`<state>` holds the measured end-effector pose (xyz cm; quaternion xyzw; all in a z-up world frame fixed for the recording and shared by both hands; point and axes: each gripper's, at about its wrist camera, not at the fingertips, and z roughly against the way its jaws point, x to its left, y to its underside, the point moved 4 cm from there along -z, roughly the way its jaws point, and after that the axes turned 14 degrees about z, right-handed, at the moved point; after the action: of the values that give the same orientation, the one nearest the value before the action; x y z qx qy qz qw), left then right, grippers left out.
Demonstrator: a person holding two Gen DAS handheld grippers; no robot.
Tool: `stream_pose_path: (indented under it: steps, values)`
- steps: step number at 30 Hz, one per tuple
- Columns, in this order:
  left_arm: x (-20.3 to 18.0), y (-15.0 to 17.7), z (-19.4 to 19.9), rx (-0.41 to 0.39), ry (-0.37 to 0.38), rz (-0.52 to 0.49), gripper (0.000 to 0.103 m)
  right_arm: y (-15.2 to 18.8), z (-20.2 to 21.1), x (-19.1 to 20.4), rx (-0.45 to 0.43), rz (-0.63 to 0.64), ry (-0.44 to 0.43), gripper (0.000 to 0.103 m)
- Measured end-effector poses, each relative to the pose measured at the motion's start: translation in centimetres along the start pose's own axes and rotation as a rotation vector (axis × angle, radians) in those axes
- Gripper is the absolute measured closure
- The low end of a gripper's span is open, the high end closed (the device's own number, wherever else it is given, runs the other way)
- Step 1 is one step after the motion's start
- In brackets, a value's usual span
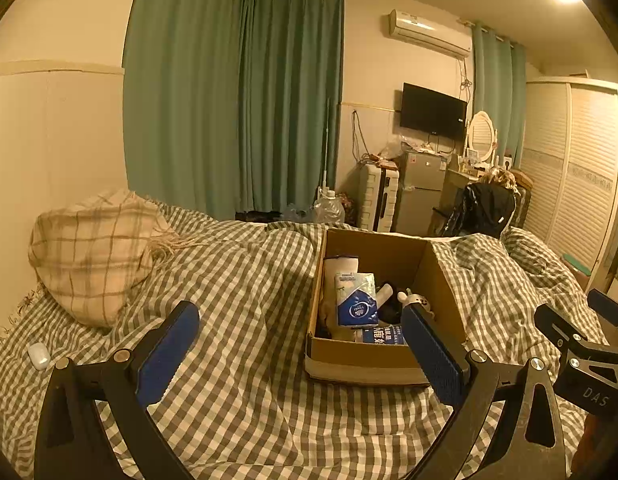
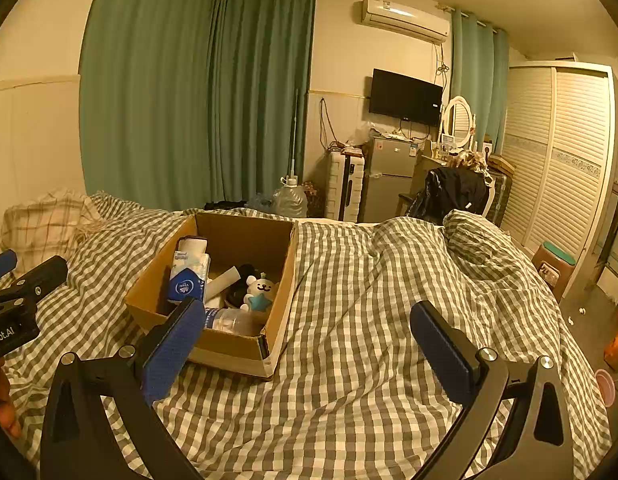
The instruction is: Organize objects
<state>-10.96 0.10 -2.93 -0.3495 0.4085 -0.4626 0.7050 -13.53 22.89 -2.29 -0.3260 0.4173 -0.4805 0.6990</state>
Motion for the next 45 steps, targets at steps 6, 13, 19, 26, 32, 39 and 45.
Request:
stream_pose_path:
  steps: [6,13,19,26,32,39,45]
  values:
    - [-0.05,-0.05,0.05,0.002,0.005,0.004,0.0,0.02,-0.02,0.0,0.002,-0.001,0.001,0.0]
    - [-0.21,-0.07,0.17,-0.011,-0.025,-0.021,0.0,0.11,-0.04,-0.06,0.004,-0.001,0.0,0.0]
    - [-0.31,-0.11,0.39,-0.016,-0.023,-0.03,0.0,0.06,-0.06,-0.04,0.004,-0.002,0.0,0.0]
    - [-0.33,-0.13,0.45,-0.018,-0.027,-0.033,0.0,0.06,-0.06,-0.05,0.004,-0.002,0.0,0.0]
    - [-0.34,-0.13,0.56,-0.02,-0.028,-0.033,0.0,0.15,-0.11,-0.01,0.008,-0.002,-0.002,0.0]
    - [-0.34,-0.1,0.6,-0.018,-0.031,-0.031,0.0,0.21,-0.18,-0.05,0.011,-0.002,-0.003,0.0]
    - [-0.34,-0.08,0.63,-0.017,-0.033,-0.033,0.0,0.24,-0.26,-0.08,0.013,-0.003,-0.004,0.0]
